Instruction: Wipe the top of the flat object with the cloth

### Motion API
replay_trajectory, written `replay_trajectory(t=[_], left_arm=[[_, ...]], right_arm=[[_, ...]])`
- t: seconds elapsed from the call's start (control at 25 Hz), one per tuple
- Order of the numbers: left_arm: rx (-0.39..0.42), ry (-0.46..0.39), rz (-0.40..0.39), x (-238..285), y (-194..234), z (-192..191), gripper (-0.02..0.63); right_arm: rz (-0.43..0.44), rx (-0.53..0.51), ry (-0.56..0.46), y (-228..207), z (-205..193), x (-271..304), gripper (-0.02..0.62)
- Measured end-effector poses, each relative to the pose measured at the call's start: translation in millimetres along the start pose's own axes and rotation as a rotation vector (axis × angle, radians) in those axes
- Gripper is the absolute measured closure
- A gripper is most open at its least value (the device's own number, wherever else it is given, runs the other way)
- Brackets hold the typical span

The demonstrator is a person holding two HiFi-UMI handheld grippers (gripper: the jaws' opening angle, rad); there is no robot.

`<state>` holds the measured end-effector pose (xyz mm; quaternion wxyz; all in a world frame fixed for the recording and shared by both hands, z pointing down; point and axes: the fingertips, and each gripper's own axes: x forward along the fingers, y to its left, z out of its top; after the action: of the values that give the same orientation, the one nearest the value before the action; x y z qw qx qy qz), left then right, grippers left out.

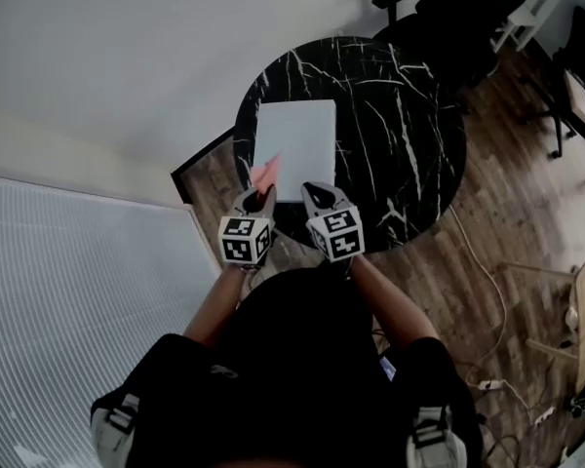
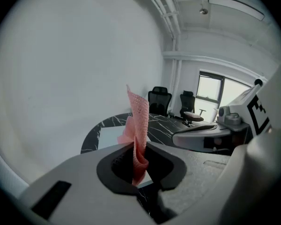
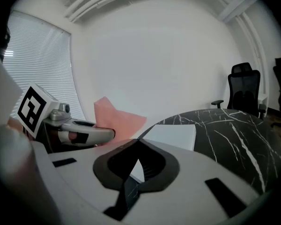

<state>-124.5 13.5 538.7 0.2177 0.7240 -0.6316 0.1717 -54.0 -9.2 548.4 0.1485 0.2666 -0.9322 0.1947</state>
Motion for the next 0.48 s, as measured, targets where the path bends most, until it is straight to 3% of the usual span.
replay_trajectory(t=[0.28, 0.48], left_arm=[[-0.011, -0.152, 0.057, -48.4, 6.7, 26.5, 0.583], [0.002, -0.266, 0.074, -90.8, -2.4, 43.6, 0.583]], right_arm=[[0.022, -0.158, -0.054, 20.8, 33.4, -10.5, 0.6], [-0.049, -0.181, -0.108, 32.4, 42.6, -38.9, 0.6]])
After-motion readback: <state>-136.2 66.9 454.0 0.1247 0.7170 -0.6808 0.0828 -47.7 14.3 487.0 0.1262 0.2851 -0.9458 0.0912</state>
